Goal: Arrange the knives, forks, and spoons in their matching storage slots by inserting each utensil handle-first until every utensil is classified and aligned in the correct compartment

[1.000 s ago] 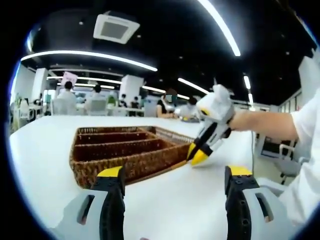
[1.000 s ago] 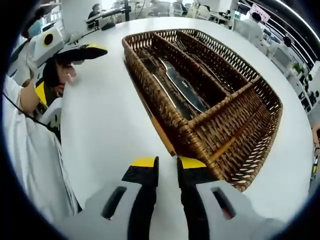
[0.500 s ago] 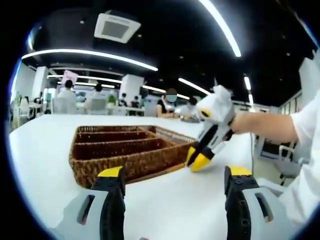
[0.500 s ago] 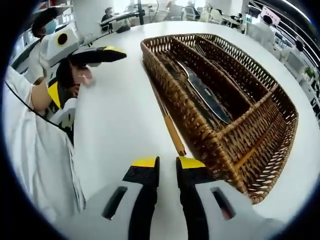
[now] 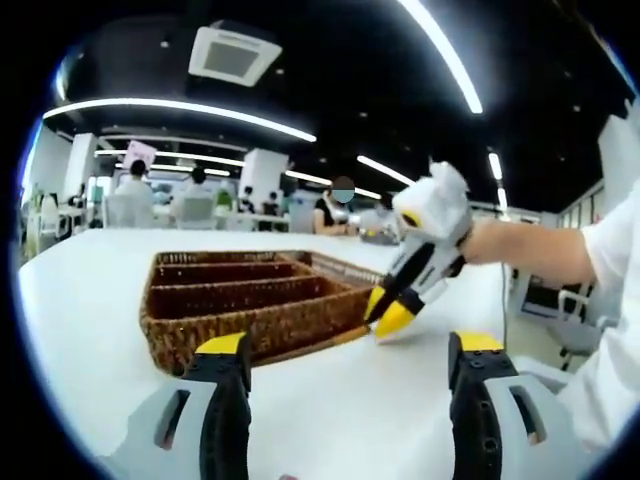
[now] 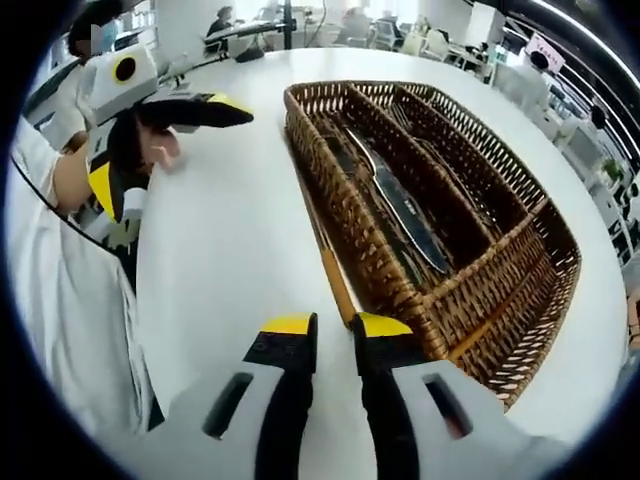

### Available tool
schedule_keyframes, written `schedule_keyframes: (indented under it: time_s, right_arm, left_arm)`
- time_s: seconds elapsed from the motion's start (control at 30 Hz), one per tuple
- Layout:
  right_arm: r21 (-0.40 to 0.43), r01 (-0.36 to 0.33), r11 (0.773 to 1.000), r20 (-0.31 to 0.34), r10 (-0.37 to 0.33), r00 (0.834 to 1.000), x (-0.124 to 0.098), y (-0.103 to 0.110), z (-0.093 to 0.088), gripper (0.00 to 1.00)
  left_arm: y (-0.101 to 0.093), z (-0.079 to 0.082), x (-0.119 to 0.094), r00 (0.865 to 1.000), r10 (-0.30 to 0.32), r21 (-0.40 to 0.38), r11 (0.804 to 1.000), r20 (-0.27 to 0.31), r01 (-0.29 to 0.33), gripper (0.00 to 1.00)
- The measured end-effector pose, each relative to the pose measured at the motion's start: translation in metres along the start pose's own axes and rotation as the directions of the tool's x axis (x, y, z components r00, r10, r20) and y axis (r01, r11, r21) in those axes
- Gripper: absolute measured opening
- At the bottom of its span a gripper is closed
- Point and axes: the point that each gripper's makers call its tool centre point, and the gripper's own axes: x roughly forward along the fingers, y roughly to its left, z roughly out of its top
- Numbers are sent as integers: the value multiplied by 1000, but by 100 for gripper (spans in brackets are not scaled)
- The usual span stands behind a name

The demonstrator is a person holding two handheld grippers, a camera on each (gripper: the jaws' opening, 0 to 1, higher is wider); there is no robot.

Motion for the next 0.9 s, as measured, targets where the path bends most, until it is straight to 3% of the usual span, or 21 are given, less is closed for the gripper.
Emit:
schedule_keyframes:
  time_s: [0.3, 0.57, 0.9]
  right_arm:
    - [-62, -26, 998, -3, 26, 1000, 15, 2, 4, 16]
    - [-88, -49, 995, -19, 47, 999, 19, 7, 11, 8]
    - [-87, -114, 990, -10, 114, 993, 26, 12, 22, 8]
  left_arm:
    - [0, -1, -1, 1000, 3, -3, 1000, -2, -3, 81]
    - [2, -2, -3, 1000, 9, -1, 1000, -9, -9, 81]
    - [2, -2, -4, 1000, 11, -2, 1000, -10, -11, 80]
